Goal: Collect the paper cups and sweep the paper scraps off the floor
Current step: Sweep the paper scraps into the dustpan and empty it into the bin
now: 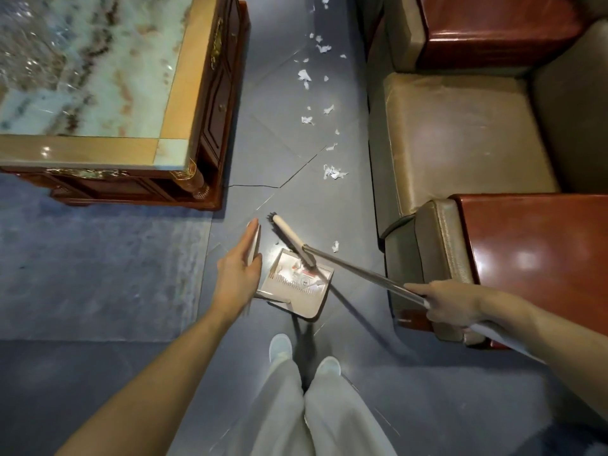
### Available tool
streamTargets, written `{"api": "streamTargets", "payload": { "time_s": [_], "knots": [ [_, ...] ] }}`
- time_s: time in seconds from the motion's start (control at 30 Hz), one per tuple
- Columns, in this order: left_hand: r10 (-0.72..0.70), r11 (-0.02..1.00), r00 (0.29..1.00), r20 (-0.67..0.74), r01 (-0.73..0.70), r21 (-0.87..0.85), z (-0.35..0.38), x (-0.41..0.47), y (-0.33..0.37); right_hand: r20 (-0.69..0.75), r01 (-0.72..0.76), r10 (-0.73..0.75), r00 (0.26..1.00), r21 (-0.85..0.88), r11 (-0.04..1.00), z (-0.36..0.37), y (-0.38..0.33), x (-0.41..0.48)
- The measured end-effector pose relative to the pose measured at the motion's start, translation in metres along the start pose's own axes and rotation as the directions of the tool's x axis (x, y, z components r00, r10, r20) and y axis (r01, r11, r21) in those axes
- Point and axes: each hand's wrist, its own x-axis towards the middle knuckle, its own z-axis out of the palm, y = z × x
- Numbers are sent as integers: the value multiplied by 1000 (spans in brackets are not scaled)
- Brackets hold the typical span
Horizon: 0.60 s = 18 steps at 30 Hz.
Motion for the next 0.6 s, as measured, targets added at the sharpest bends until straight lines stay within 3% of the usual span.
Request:
{"api": "streamTargets", "payload": {
  "time_s": [0.37, 0.6],
  "knots": [
    [100, 993, 984, 148, -108, 45, -31, 35, -18, -135, -243, 248, 959, 57, 968, -11, -39, 41],
    [140, 983, 985, 103, -151, 108, -46, 50, -21, 25, -143, 141, 990, 255, 956, 24, -83, 58]
  ]
}}
